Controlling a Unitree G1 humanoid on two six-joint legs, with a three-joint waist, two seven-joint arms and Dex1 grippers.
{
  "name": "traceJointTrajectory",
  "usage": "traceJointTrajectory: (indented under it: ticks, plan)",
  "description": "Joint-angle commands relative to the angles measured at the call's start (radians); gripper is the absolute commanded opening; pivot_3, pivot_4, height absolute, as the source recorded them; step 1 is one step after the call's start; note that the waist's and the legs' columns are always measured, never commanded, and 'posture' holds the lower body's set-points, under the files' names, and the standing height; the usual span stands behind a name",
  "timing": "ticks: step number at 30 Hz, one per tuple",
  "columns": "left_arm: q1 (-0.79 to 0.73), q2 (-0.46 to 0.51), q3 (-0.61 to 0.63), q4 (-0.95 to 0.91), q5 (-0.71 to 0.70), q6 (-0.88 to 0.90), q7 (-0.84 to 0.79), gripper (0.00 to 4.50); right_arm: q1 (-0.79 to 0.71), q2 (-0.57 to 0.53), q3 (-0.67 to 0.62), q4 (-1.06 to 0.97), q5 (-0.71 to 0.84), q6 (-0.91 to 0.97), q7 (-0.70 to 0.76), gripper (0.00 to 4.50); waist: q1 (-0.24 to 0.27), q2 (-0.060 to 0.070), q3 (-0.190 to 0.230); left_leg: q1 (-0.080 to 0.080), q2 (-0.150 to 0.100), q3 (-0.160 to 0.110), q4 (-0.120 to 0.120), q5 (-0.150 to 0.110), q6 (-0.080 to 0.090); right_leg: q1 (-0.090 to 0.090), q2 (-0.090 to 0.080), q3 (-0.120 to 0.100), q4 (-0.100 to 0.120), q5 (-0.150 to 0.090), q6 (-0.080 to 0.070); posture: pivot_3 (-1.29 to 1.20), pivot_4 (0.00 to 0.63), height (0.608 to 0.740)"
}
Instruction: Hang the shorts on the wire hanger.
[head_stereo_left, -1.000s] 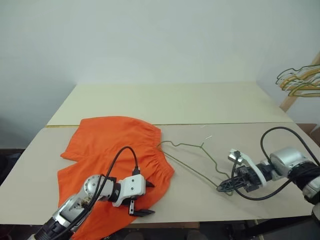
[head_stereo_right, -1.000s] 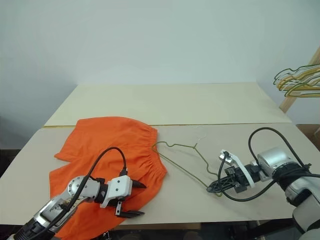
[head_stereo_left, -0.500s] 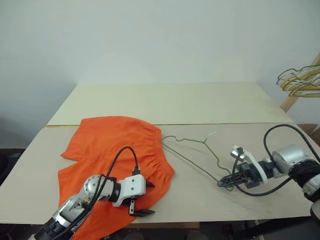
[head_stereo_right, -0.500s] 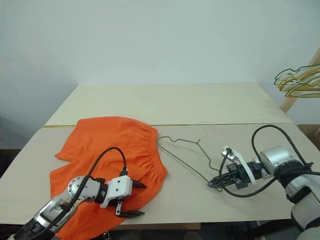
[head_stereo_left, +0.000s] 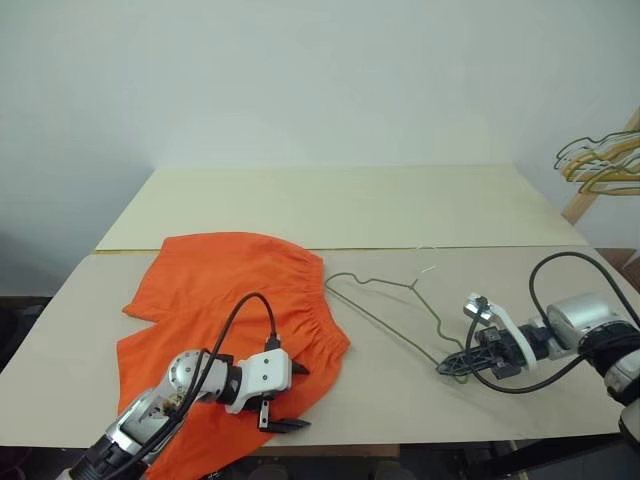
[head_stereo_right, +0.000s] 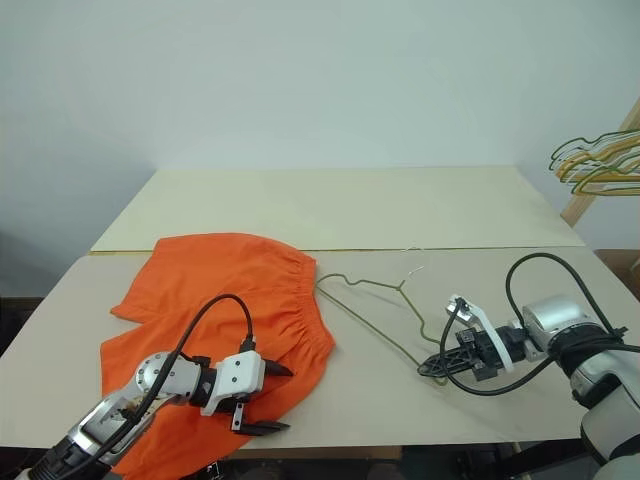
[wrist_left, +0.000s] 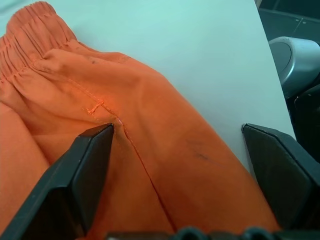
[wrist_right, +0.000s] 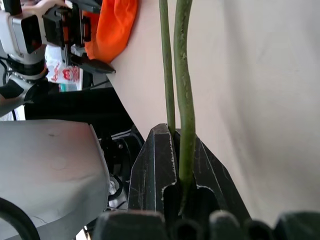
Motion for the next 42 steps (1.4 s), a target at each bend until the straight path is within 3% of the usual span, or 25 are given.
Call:
traceJointTrajectory:
  ticks: [1,28,42]
  plan:
    - [0.000,0.000,-0.017,0.009,0.026,-0.001,0.002,4.47,-0.012,0.004,-0.023,-0.015,0.005,-0.015,0.050,0.00,0.000,0.000,0.000,0.000,0.000,0.000,0.000,0.000,0.000,0.000,0.000,0.000,0.000,0.000,0.000,0.06,0.000,0.740]
    - [0.002,-0.005,-0.018,0.007,0.026,0.002,0.004,4.47,0.039,-0.069,0.069,-0.184,0.046,-0.052,0.050,0.00,0.011,0.000,0.000,0.000,0.000,0.000,0.000,0.000,0.000,0.000,0.000,0.000,0.000,0.000,0.000,0.05,0.000,0.740]
    - [-0.005,-0.007,-0.024,0.012,0.029,-0.003,-0.004,4.47,-0.190,0.179,0.141,0.132,-0.029,-0.102,0.050,0.00,0.002,0.001,0.000,0.000,0.000,0.000,0.000,0.000,-0.001,0.000,0.000,-0.001,0.001,0.000,0.000,0.08,0.000,0.740]
